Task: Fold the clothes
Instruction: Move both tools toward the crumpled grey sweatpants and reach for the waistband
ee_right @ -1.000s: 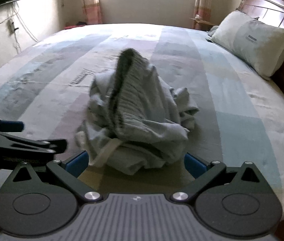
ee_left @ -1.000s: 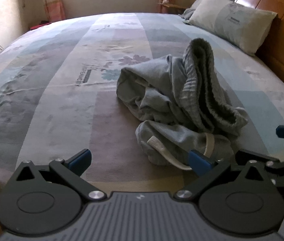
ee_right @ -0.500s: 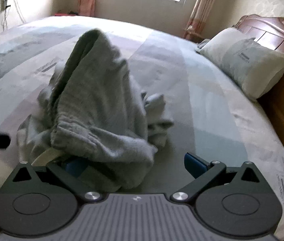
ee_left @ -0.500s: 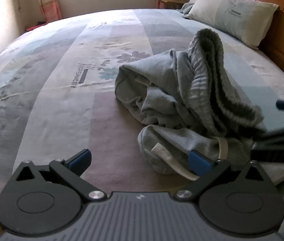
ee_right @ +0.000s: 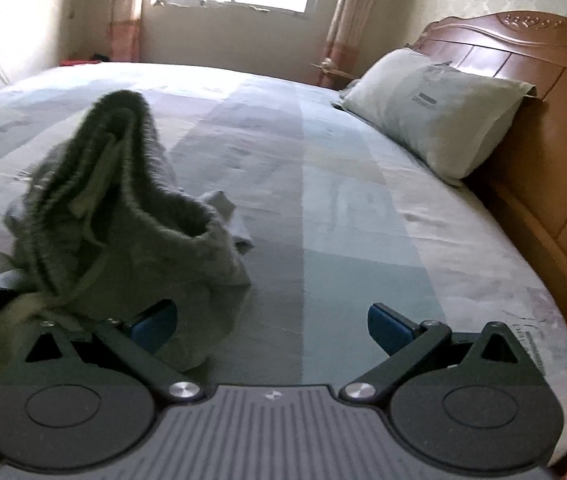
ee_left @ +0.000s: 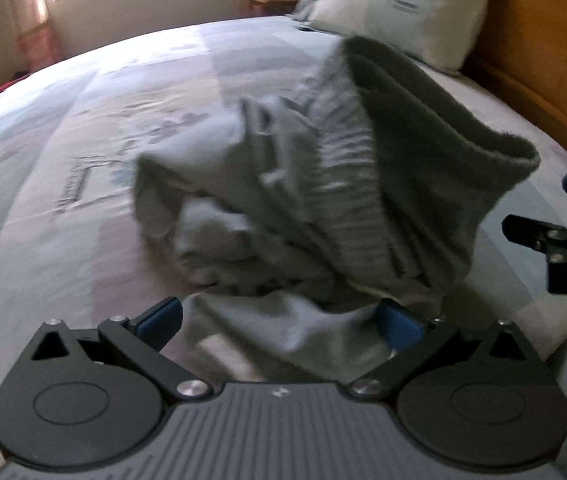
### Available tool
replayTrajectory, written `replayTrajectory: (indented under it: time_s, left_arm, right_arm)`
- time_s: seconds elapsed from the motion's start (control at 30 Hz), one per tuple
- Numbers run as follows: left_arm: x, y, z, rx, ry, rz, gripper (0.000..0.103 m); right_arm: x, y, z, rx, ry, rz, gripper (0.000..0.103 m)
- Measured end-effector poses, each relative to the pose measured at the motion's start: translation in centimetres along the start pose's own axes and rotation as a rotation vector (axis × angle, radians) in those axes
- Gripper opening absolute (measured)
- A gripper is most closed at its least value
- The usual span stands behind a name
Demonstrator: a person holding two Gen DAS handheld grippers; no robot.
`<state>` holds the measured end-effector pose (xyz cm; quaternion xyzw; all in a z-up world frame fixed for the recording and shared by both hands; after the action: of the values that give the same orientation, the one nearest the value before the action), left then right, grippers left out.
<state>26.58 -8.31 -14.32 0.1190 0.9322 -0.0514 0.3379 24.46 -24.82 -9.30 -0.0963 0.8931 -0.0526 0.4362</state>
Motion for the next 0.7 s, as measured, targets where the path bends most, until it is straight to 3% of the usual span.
replayTrajectory:
  time_s: [0.13,0.27,0.37,0.5,0.7]
  left_arm:
    - [1.1,-0.8,2.4,0.033,0.028,0.029,0.102]
    - [1.9,0.2,3.8,0.124,-0.023,-0.056,0.103]
    - [2.0,0.7,4.3,0.158,0.008,-0.105,0.103]
    - [1.8,0.2,3.5,0.149,0.045,-0.032,0.103]
    - [1.6,1.0,0.6,0.112,0.029,0.093,0.102]
  right_arm:
    - [0.1,1.8,-1.2,-0.096,-0.041,-0.065,0.103]
    - [0.9,4.1,-1.7,-0.16,-0.053,-0.189,0.103]
    - [1.4,4.6,-1.6,-0.157,-0.022,-0.223,0.103]
    - [0.3,4.1,-1.6,-0.16,-0.011,-0.232,0.101]
    - [-4.0,3.6,-2.0,-0.171,-0.053,-0.347,0.084]
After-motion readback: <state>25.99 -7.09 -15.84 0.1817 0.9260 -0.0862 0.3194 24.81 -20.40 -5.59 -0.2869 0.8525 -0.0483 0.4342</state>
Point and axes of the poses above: each gripper's, at about its wrist camera, not at the fingertips, and z roughly the way its jaws point, y to its left, x to its underside, the point moved 9 cm from there along z, roughly the way its jaws point, and after that the axes turned 2 degrees about -z, right-handed, at the moved point
